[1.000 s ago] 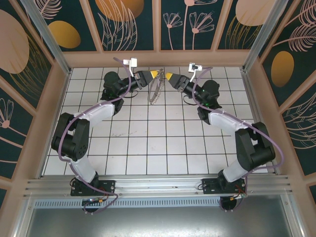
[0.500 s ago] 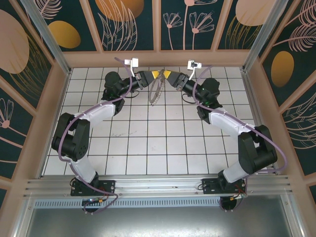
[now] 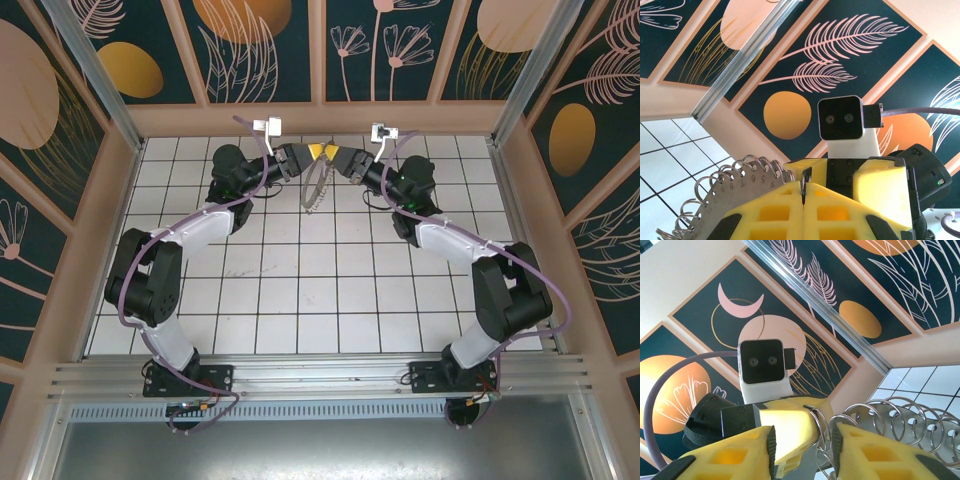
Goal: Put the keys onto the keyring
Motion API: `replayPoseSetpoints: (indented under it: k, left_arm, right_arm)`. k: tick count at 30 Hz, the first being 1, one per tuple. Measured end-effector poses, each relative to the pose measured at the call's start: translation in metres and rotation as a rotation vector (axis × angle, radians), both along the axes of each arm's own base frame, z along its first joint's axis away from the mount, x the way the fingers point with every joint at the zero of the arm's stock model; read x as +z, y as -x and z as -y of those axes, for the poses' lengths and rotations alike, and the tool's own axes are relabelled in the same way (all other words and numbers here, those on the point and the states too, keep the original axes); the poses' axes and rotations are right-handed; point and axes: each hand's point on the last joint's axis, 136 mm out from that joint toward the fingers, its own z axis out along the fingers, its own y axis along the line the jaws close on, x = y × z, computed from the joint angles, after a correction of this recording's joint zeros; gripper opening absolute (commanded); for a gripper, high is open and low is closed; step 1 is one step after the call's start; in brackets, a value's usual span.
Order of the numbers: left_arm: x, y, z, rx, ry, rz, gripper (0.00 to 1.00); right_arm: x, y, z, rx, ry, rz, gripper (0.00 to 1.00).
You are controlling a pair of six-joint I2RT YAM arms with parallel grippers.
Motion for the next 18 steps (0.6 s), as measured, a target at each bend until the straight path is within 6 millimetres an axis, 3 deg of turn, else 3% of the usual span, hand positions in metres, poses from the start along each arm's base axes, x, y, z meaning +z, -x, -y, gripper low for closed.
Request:
replayPoseSetpoints:
  k: [16,18]
  left_arm:
    - [0.0016,-0.0002,0.0000,0.000,0.002,0.003,0.00]
    - [0.0016,-0.0003,0.0000,0.001,0.002,0.003,0.00]
  right_arm:
    - [-0.0015,0.0005,-0.0020,0.005,0.002,-0.003,0.31]
    - [-0.0019,0.0008,-0.0028,0.008,0.004,-0.001,0.25]
